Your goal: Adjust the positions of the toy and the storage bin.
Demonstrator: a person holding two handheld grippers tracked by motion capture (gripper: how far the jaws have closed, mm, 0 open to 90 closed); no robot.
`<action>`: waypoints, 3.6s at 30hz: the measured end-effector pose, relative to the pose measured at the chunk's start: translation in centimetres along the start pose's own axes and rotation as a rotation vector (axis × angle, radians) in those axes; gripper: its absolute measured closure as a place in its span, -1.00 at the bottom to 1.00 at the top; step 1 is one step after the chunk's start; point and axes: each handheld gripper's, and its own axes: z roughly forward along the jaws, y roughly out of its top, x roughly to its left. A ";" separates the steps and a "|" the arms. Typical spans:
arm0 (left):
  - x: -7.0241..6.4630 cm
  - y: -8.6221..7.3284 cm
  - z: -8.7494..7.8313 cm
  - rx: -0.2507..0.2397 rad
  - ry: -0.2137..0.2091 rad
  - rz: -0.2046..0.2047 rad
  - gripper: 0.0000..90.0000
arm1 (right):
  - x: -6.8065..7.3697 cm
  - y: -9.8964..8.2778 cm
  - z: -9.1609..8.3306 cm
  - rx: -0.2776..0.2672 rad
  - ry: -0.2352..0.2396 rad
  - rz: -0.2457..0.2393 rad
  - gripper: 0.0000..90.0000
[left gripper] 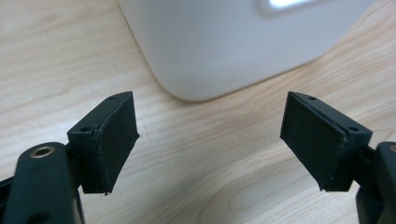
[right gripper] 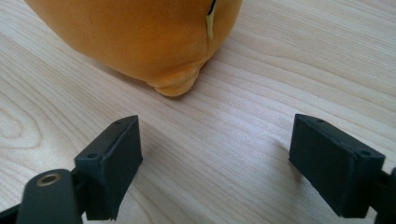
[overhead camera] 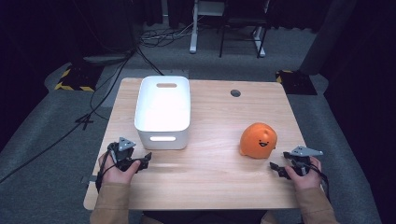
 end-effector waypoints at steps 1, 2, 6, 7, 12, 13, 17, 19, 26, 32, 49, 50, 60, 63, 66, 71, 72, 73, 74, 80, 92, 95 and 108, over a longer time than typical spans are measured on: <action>0.0 0.2 -0.2 -0.016 -0.005 0.013 -0.59 | 0.0 0.0 0.0 -0.001 0.001 0.002 -0.61; -0.1 0.7 -0.7 -0.029 -0.011 0.025 -0.59 | 0.0 0.0 0.0 0.000 -0.001 -0.001 -0.61; -0.2 1.8 -1.9 -0.067 -0.022 0.007 -0.58 | 0.0 0.0 0.0 0.000 0.000 -0.001 -0.61; -0.2 1.8 -1.9 -0.067 -0.022 0.007 -0.57 | 0.0 0.0 0.0 0.000 0.000 -0.001 -0.61; 0.0 3.0 -3.3 -0.110 -0.025 -0.007 -0.52 | 0.0 0.0 0.0 0.000 0.000 0.000 -0.61; 0.1 3.3 -3.6 -0.117 -0.028 -0.011 -0.50 | 0.0 0.0 0.0 0.000 0.000 -0.001 -0.61; 0.2 4.4 -4.4 -0.151 -0.030 -0.030 -0.49 | 0.0 0.0 0.0 0.000 0.000 0.000 -0.61; 0.3 4.9 -4.8 -0.177 -0.027 -0.034 -0.48 | 0.0 0.0 0.0 0.000 0.000 -0.001 -0.61; 0.6 6.3 -4.8 -0.198 -0.028 -0.025 -0.41 | 0.0 0.0 0.0 0.000 0.000 0.000 -0.61; 1.4 7.1 -3.7 -0.211 -0.024 -0.036 -0.37 | 0.0 0.0 0.0 0.000 0.000 0.000 -0.61; 2.8 7.6 0.0 -0.172 -0.054 -0.070 -0.14 | 0.0 0.0 0.0 0.000 0.000 -0.001 -0.61; 2.7 7.6 0.1 -0.177 -0.061 -0.072 -0.09 | 0.0 0.0 0.0 0.000 0.000 -0.001 -0.61; 0.9 6.9 -0.5 -0.194 -0.047 -0.014 -0.08 | 0.0 0.0 0.0 0.000 0.000 -0.001 -0.61; 0.1 6.6 -0.7 -0.204 -0.056 -0.007 -0.09 | 0.0 0.0 0.0 0.000 0.000 -0.001 -0.61; -0.8 6.3 -0.8 -0.210 -0.067 0.004 -0.11 | 0.0 0.0 0.0 0.000 0.000 -0.001 -0.61; -2.4 5.6 -0.9 -0.243 -0.074 0.007 -0.15 | 0.0 0.0 0.0 0.000 0.000 -0.001 -0.61; -2.8 5.5 -0.9 -0.248 -0.079 0.001 -0.15 | 0.0 0.0 0.0 0.000 0.000 -0.001 -0.61; -3.1 5.4 -1.0 -0.250 -0.081 0.006 -0.16 | 0.0 0.0 0.0 0.000 0.000 0.000 -0.61; -3.4 5.4 -1.0 -0.249 -0.078 0.012 -0.17 | 0.0 0.0 0.0 0.000 0.000 -0.001 -0.61; -5.4 5.1 -1.3 -0.230 -0.099 0.043 -0.20 | 0.0 0.0 0.0 0.000 0.000 -0.001 -0.61; -8.6 4.3 -1.8 -0.209 -0.151 0.088 -0.26 | 0.0 0.0 0.0 0.000 0.000 -0.001 -0.61; -8.9 4.1 -1.8 -0.210 -0.168 0.089 -0.26 | 0.0 0.0 0.0 0.000 0.000 0.000 -0.61; -11.5 2.9 -2.8 -0.216 -0.217 0.130 -0.26 | 0.0 0.0 0.0 0.000 0.000 -0.001 -0.61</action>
